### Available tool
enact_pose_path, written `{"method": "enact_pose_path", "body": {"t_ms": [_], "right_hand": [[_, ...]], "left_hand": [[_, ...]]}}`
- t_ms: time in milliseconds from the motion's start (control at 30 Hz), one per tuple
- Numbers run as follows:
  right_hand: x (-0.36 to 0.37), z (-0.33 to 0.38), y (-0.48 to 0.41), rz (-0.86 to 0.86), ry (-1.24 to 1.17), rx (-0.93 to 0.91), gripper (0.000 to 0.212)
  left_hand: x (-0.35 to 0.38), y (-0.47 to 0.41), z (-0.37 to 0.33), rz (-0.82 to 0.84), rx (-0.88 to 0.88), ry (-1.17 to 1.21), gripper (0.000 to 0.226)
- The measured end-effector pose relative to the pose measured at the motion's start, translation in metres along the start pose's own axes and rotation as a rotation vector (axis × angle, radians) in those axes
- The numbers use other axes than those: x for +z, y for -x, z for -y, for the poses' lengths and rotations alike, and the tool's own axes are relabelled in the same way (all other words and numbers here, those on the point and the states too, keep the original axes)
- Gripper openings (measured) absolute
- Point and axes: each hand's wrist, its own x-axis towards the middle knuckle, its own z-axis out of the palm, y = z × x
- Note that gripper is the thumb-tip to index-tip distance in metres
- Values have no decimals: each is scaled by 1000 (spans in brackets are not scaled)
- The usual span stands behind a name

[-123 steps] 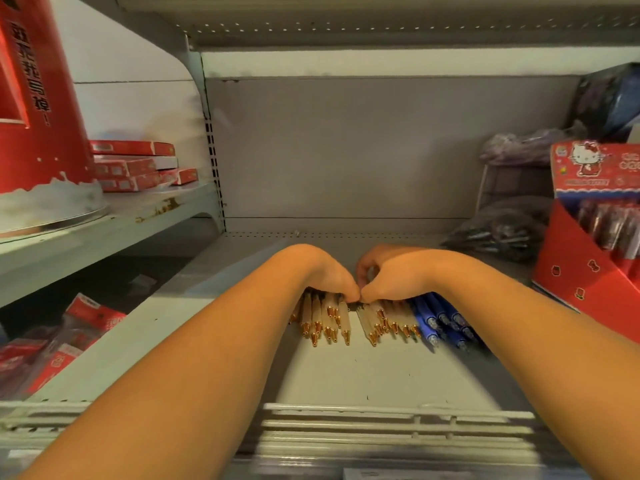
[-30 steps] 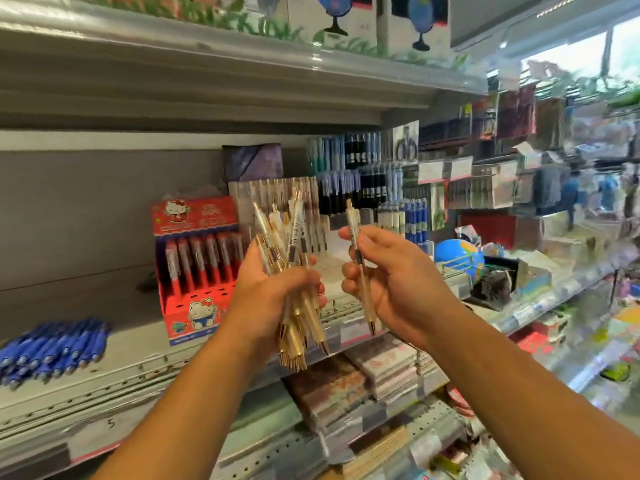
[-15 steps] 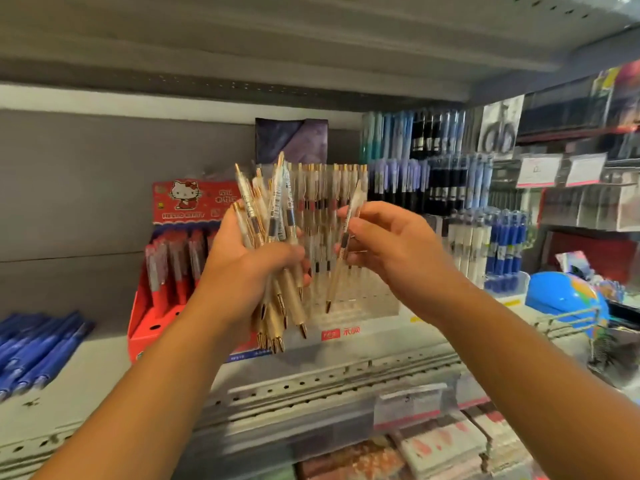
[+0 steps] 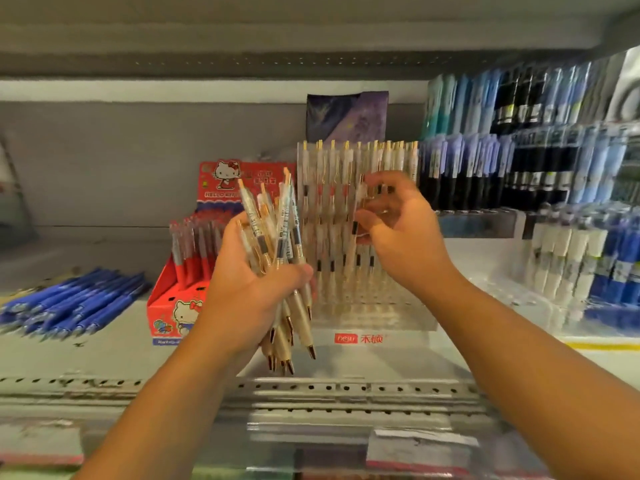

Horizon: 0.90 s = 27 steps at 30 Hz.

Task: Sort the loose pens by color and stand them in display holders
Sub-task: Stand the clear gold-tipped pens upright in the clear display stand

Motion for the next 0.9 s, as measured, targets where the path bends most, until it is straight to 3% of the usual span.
{"method": "enact_pose_path", "body": {"t_ms": [100, 233, 400, 633, 767, 833, 900], "right_hand": [[3, -6, 2, 24, 33, 0, 39], [7, -8, 8, 68, 106, 26, 41], [8, -16, 14, 143, 229, 99, 41], [13, -12, 21, 113, 411, 120, 39], [11, 1, 28, 44, 650, 26, 37], [12, 12, 33, -46, 566, -1, 30], [15, 26, 39, -25, 229, 79, 22]], "left_hand": [[7, 4, 0, -19, 32, -130, 63], [5, 2, 1, -57, 22, -127, 61], [7, 5, 0, 21, 16, -113, 62], [3, 6, 2, 105, 0, -107, 62], [1, 3, 3, 130, -5, -81, 63], [1, 2, 4, 138, -12, -61, 63], [1, 1, 4, 141, -11, -42, 63]]}}
